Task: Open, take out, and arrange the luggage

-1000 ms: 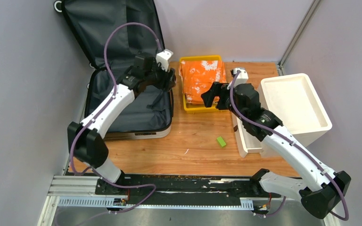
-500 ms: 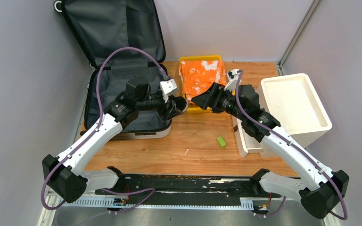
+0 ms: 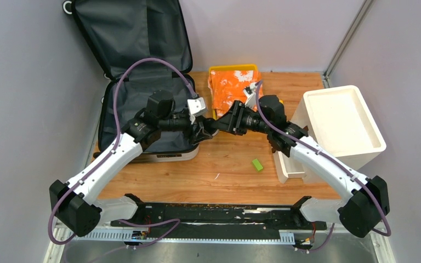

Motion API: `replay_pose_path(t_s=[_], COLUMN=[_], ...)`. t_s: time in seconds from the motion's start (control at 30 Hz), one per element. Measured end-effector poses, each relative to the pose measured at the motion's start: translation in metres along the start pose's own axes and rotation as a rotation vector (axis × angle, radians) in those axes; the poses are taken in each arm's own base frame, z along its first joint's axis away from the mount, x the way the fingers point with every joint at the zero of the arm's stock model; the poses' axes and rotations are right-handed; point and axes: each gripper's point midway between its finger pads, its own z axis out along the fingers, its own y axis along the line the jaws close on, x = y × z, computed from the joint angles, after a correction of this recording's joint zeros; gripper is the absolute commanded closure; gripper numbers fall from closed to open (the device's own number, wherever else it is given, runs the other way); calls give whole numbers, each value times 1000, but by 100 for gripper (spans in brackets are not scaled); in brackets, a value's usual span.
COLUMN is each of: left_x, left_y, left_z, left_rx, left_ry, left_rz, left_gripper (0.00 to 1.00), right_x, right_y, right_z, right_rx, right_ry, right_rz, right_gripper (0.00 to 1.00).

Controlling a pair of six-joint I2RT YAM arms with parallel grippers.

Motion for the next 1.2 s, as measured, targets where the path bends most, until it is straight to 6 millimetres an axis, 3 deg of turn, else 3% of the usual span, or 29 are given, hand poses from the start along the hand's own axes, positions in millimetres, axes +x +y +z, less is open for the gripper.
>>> replay_pose_path(t_s=[0.1, 0.2, 0.3, 0.33, 0.5, 0.73, 0.87, 1.03, 1.2], left_x=[7, 7, 7, 8, 17, 26, 27, 40, 48], left_y=[-1, 1, 2, 0, 0, 11, 23, 35, 42], left_z=[0, 0, 0, 0, -2, -16, -36, -58, -76], left_rx=[5, -3, -7, -5, -19, -135, -272, -426, -538], left_ry=[21, 23, 25, 30, 67, 123, 133, 156, 152], left_rz=[-1, 22, 20, 8, -28, -51, -35, -27, -16], left_gripper=[54, 33, 3, 1, 0, 0, 0, 0, 0], right_x=[2, 1, 0, -1, -17, -64, -78, -77, -52], right_y=[2, 1, 1, -2, -14, -50, -87, -141, -202], right_z=[1, 2, 2, 2, -12, -71, -106, -132, -147], right_rx=[-12, -4, -4, 1, 76, 419, 712, 1052, 1329], right_ry=[13, 10, 4, -1, -83, -299, -311, -175, 85], right_rz=[12, 39, 27, -10, -89, -255, -348, -458, -497], right_gripper=[90, 98, 100, 100, 100, 100, 100, 100, 100])
